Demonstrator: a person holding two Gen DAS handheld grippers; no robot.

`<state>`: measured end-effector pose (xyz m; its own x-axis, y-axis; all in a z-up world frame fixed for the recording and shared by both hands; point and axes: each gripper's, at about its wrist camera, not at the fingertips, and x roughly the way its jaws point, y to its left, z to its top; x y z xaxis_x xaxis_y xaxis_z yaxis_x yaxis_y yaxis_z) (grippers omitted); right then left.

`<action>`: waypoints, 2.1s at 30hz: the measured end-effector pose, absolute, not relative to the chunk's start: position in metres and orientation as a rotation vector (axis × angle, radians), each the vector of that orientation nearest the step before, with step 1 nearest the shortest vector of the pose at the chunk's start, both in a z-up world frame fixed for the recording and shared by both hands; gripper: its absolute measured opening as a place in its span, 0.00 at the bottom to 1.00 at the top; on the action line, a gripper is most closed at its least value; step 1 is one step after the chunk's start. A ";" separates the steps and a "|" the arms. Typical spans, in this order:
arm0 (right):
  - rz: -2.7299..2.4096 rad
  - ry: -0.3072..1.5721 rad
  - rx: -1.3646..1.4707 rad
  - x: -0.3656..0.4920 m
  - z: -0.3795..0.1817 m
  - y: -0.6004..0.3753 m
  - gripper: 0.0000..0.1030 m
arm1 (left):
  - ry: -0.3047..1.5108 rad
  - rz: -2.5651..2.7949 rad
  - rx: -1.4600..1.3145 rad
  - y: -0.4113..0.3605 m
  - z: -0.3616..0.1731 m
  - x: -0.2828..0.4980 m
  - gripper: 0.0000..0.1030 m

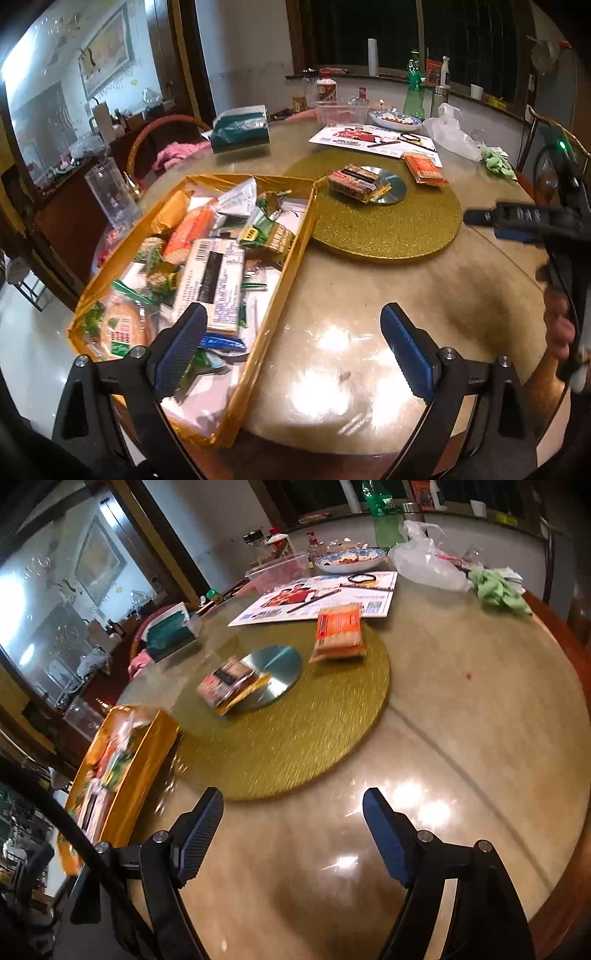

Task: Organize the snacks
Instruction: 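Move both open grippers back toward the glitter lazy-susan, then grasp the orange soda-cracker pack with the right gripper and lift it, then grasp the clear cracker pack on the lazy-susan with the left gripper and lift it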

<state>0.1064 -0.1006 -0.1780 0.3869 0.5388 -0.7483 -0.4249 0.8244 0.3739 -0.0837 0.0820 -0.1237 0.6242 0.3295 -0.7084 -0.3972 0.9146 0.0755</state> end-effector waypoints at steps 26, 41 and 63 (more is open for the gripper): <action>0.415 1.060 0.053 0.280 -0.218 -0.031 0.67 | 0.887 0.263 -0.192 0.090 -0.150 -0.065 0.92; 0.418 1.054 -0.017 0.138 -0.215 -0.098 0.54 | 0.966 0.163 -0.345 0.088 -0.142 -0.033 0.92; 0.315 0.912 0.042 0.037 -0.219 -0.142 0.54 | 1.087 0.517 -0.600 0.144 -0.167 0.217 0.92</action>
